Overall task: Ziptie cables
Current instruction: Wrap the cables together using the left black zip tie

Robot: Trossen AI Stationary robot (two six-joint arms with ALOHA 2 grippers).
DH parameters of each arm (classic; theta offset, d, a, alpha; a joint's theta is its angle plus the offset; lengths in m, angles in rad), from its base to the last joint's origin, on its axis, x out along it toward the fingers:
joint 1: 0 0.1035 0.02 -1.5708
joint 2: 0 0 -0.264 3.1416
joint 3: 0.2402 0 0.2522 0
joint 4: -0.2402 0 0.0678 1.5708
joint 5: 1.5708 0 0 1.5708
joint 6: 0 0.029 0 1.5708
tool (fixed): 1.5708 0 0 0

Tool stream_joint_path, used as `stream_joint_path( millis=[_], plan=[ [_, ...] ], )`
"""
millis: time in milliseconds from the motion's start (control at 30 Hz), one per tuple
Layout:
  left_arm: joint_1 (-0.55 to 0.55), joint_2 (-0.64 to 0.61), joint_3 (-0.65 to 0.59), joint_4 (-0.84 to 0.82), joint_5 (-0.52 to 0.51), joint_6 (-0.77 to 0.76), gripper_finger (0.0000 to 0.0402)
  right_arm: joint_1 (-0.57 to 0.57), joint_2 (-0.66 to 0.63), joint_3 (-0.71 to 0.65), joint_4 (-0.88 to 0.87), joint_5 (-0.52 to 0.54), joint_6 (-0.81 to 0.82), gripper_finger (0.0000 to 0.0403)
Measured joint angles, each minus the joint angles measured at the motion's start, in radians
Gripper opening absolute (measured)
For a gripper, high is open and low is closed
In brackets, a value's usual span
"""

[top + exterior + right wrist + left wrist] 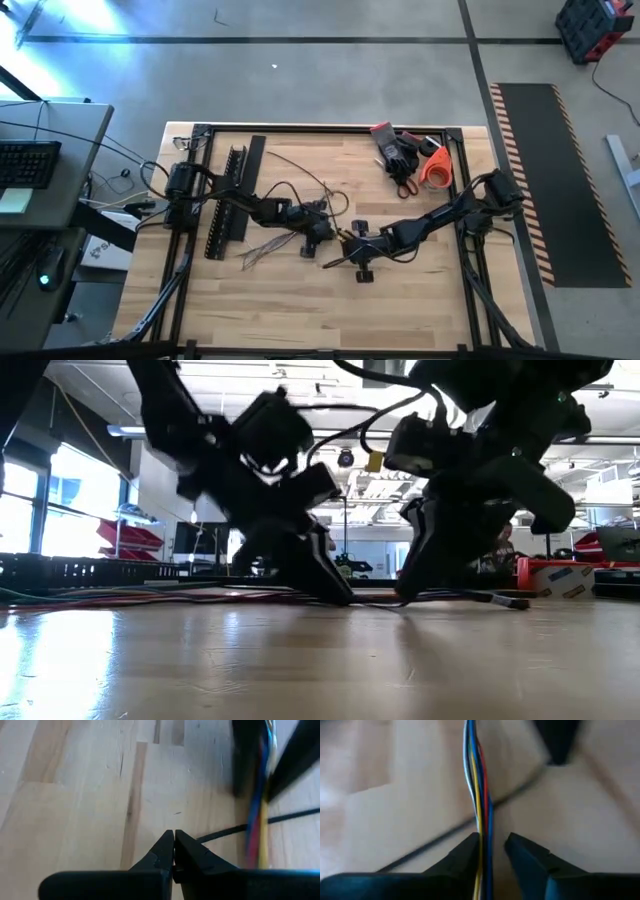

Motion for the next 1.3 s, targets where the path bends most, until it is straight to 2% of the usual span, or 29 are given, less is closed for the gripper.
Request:
stream_joint_path(
  millis=[133,200,300,433,767,900,1100,1200,1300],
  plan=[
    [-0.039,-0.077,0.026,-0.134,0.000,0.061,0.0127,-0.004,-0.003,0.001,0.030,0.031,0.018,0.0000],
    [-0.063,-0.107,0.028,-0.167,-0.058,0.098,0.0132,-0.018,-0.005,0.001,0.083,0.040,0.020,0.0000],
    [-0.103,-0.120,0.026,-0.162,-0.180,0.111,0.0133,-0.044,-0.007,0.003,0.142,0.031,0.020,0.0000],
    [-0.133,-0.114,0.028,-0.080,-0.229,0.083,0.0132,-0.076,-0.008,0.003,0.123,0.007,0.020,0.0000],
    [-0.140,0.010,0.027,0.102,-0.241,0.047,0.0131,-0.088,-0.018,0.003,0.102,-0.073,-0.031,0.0000],
    [-0.140,0.044,0.029,0.179,-0.241,0.046,0.0131,-0.089,-0.032,0.003,0.097,-0.074,-0.024,0.0000],
    [-0.140,0.058,0.028,0.207,-0.271,0.020,0.0130,-0.088,-0.043,0.004,0.102,-0.074,-0.014,0.0000],
    [-0.140,0.058,0.029,0.217,-0.270,0.007,0.0114,-0.088,-0.043,0.004,0.103,-0.074,-0.007,0.0000],
    [-0.138,0.058,0.029,0.224,-0.243,-0.004,0.0077,-0.089,-0.043,0.004,0.105,-0.074,-0.007,0.0000]
  ],
)
